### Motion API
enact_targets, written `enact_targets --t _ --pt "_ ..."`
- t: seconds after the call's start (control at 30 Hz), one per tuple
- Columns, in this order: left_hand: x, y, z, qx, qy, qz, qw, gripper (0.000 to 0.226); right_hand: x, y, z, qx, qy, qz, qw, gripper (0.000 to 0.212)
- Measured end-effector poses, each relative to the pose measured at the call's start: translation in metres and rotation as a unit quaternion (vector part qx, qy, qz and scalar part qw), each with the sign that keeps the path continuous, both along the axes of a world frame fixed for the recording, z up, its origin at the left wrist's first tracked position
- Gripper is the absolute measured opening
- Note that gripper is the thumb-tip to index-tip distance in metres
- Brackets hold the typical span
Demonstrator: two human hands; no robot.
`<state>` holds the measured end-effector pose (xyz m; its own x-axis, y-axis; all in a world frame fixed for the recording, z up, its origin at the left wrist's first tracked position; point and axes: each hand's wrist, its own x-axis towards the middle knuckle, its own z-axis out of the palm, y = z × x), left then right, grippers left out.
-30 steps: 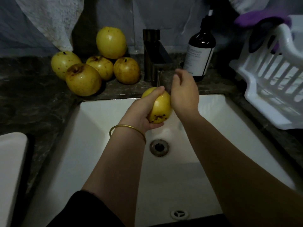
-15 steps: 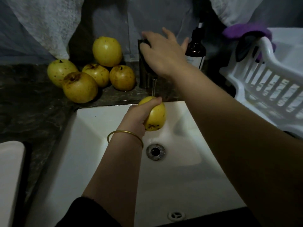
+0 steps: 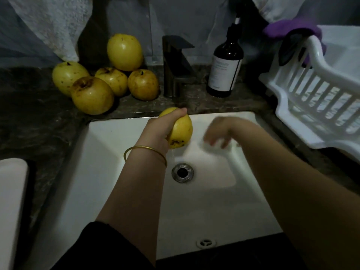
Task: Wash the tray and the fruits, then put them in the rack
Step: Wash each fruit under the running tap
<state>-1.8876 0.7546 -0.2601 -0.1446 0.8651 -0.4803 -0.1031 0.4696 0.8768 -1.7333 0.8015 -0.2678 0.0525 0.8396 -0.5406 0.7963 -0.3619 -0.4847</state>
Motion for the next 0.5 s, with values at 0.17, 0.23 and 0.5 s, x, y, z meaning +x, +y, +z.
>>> enact_targets --t 0.17,0.23,0.5 --pt "0.000 0.001 0.000 0.000 0.005 0.001 1.000 0.083 -0.020 -0.011 -0.001 0.098 0.033 -0.050 0.993 0.061" --pt "0.001 0.001 0.001 -0.005 -0.003 -0.003 1.000 0.086 -0.029 -0.018 0.005 0.003 0.217 -0.052 0.975 0.073" --pt "0.000 0.002 0.010 -0.060 0.013 0.023 0.998 0.066 -0.033 -0.029 -0.012 0.005 0.293 0.005 0.956 0.087"
